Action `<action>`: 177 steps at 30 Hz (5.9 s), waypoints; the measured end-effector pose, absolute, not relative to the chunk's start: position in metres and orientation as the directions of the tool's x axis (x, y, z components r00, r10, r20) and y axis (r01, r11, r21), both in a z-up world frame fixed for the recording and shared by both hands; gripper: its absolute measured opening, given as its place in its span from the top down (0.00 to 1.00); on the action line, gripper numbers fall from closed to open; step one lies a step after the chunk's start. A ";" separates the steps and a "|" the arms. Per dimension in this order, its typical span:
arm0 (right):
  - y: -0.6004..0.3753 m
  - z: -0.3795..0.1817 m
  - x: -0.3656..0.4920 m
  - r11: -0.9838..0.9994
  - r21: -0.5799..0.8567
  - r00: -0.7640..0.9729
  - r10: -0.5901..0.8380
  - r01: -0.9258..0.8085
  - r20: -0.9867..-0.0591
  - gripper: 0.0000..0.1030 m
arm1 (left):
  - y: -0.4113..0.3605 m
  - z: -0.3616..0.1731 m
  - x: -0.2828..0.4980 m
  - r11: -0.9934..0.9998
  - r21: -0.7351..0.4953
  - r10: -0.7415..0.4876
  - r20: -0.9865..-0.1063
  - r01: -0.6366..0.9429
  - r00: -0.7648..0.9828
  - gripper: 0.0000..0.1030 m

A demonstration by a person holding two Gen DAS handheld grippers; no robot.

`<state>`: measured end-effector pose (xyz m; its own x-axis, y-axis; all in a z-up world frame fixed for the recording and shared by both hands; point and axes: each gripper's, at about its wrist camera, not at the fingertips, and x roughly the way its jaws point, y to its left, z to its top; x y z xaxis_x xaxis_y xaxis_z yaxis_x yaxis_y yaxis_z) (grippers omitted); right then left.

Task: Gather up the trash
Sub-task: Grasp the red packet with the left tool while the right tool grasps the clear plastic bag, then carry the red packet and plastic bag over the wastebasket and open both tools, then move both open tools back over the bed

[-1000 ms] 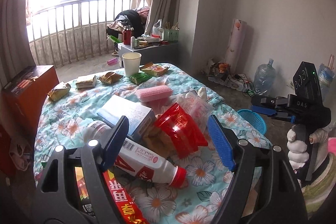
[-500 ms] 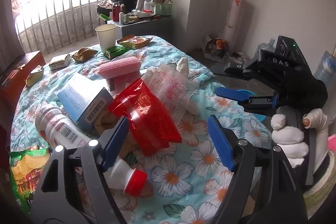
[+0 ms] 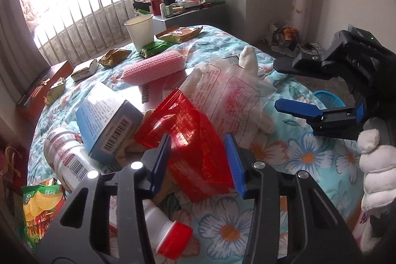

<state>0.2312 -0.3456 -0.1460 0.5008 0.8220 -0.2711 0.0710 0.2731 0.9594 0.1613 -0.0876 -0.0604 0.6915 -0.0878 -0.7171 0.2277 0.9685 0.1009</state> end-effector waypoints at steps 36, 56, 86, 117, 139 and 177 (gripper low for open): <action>-0.299 -0.095 0.219 0.526 0.846 0.510 0.754 -0.091 -0.414 0.82 | -0.029 -0.027 0.126 0.953 -0.134 -0.295 -0.609 0.271 0.737 1.00; -0.326 -0.082 0.189 0.483 0.870 0.590 0.733 -0.102 -0.338 0.93 | -0.025 0.004 0.107 0.946 -0.131 -0.318 -0.531 0.295 0.785 1.00; -0.421 -0.063 0.122 0.405 0.910 0.789 0.586 -0.089 -0.184 0.94 | -0.073 0.054 0.098 0.908 -0.066 -0.402 -0.423 0.415 0.812 1.00; -0.583 -0.075 0.050 0.434 0.897 0.960 0.202 0.090 -0.194 0.94 | -0.248 0.063 0.152 0.723 -0.053 -0.638 -0.430 0.688 0.638 1.00; -0.743 -0.258 0.126 0.307 0.699 0.750 -0.086 0.646 -0.655 0.93 | -0.587 -0.156 0.322 0.606 -0.080 -0.443 -0.860 0.791 0.252 0.99; -0.546 -0.070 0.083 0.750 0.471 0.833 -0.189 0.464 -0.519 0.20 | -0.300 0.071 0.193 0.739 -0.142 -0.636 -0.467 0.658 0.614 0.24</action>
<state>0.0829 -0.5463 -0.0699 0.8335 -0.1892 -0.5192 0.4639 0.7500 0.4715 0.1935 -0.2999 0.0709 0.6140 -0.6362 -0.4671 0.6580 0.7395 -0.1423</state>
